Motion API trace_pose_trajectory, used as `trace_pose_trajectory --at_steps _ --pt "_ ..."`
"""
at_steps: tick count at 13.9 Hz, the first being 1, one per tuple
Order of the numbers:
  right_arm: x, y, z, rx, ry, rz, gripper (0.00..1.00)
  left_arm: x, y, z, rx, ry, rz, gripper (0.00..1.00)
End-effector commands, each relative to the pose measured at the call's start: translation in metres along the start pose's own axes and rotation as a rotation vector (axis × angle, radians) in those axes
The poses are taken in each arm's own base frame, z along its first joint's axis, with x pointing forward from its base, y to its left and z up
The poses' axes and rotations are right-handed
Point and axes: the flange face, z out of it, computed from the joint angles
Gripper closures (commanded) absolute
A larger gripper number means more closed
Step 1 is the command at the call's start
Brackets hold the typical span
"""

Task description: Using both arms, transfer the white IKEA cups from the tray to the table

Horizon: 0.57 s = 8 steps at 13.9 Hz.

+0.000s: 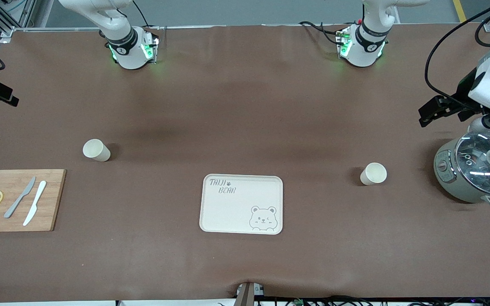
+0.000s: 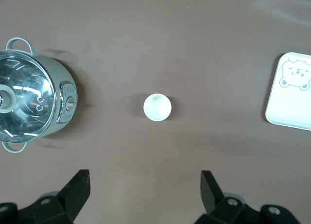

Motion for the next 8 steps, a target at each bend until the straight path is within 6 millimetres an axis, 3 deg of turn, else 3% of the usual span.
trace_pose_trajectory --at_steps 1,8 --pt "-0.007 0.005 -0.005 -0.006 0.017 0.01 0.0 -0.005 -0.003 -0.012 -0.033 0.012 -0.002 0.0" --pt "-0.005 0.011 -0.007 0.003 0.026 0.025 0.0 -0.014 -0.025 -0.022 -0.033 -0.007 0.047 0.0"
